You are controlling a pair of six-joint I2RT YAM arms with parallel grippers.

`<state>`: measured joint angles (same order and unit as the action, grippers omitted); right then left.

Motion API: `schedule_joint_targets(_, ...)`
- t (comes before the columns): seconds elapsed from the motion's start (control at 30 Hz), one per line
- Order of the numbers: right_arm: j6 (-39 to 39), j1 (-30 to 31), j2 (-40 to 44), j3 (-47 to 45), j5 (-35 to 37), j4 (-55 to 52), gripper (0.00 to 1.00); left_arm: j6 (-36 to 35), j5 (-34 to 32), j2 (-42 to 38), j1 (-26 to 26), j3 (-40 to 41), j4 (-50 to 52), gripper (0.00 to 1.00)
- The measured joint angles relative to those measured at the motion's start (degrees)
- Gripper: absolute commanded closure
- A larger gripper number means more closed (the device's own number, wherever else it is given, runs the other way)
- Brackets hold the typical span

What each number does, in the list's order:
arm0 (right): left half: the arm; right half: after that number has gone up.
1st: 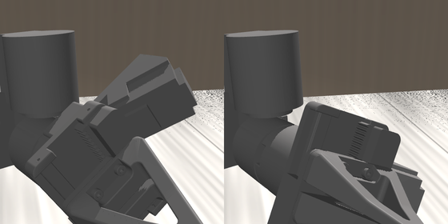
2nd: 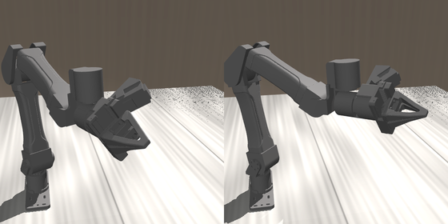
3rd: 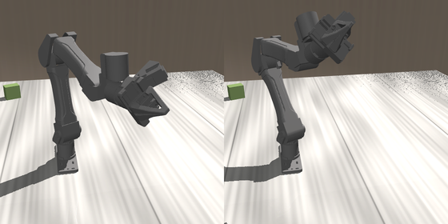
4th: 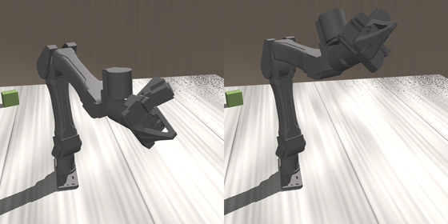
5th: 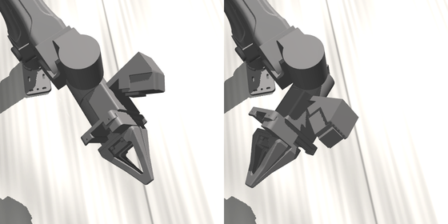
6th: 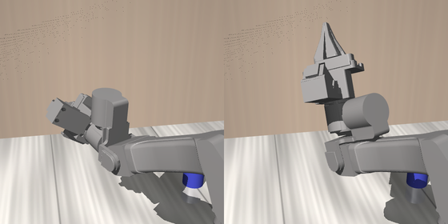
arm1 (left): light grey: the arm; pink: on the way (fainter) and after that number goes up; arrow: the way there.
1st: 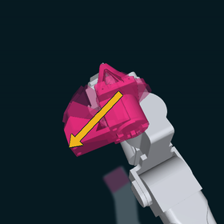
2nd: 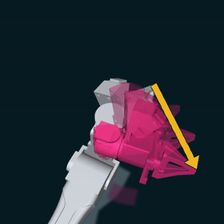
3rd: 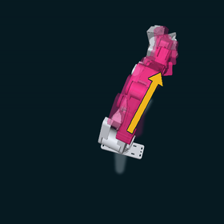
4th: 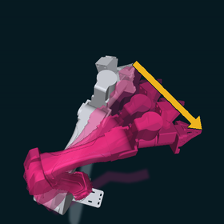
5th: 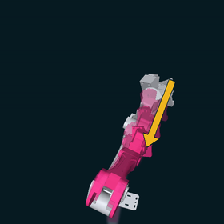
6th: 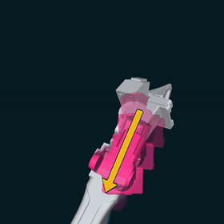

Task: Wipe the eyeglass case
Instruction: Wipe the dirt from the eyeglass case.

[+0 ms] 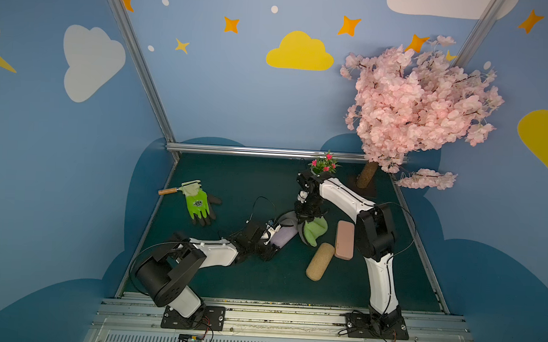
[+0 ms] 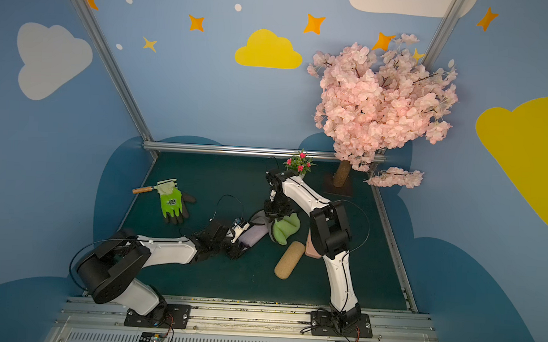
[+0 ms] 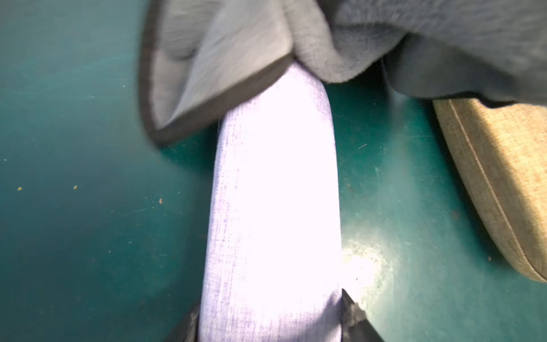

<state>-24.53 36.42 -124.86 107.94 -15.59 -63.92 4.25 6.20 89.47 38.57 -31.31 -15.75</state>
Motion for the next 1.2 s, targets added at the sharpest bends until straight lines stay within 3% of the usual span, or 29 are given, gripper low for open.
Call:
schedule_joint_targets(0.17, -7.5, 4.5, 3.7, -7.2, -13.7, 10.4, 1.0, 0.1, 0.0, -0.5, 0.0, 0.4, 0.3, 0.93)
schedule_joint_targets(0.33, -13.9, 0.3, 1.2, -15.9, -26.7, 19.1, 1.0, 0.1, -0.3, -0.9, 0.2, 0.7, 0.2, 0.97)
schedule_joint_targets(0.43, -10.4, -2.7, -0.6, -12.0, -24.6, 13.3, 1.0, 0.3, -0.5, -1.0, 0.3, 0.7, -0.1, 0.97)
schedule_joint_targets(0.63, -2.1, -6.2, -4.7, 2.6, 0.7, -0.8, 1.0, 0.3, -0.7, -1.3, 0.5, 1.5, -0.4, 0.97)
schedule_joint_targets(0.73, 0.3, -4.0, -6.3, 9.7, 5.3, -6.1, 1.0, 0.3, -1.1, -1.4, 0.7, 1.6, -0.4, 0.97)
schedule_joint_targets(0.83, 1.4, 0.3, -8.5, 19.4, 2.3, -8.9, 1.0, 0.3, -2.7, -1.5, 1.6, 1.7, -0.6, 0.97)
schedule_joint_targets(0.97, 1.4, 4.5, -13.1, 29.2, -7.1, -9.4, 1.0, -0.3, -7.1, -1.4, 4.5, 2.0, -1.7, 0.97)
schedule_joint_targets(1.03, 1.4, 4.9, -15.0, 28.5, -11.7, -9.2, 1.0, -0.6, -9.4, -1.3, 6.1, 2.0, -2.3, 0.97)
schedule_joint_targets(1.2, 2.3, 3.2, -17.4, 16.1, -20.3, -7.6, 1.0, -0.7, -13.3, -1.3, 7.8, 2.7, -3.7, 0.97)
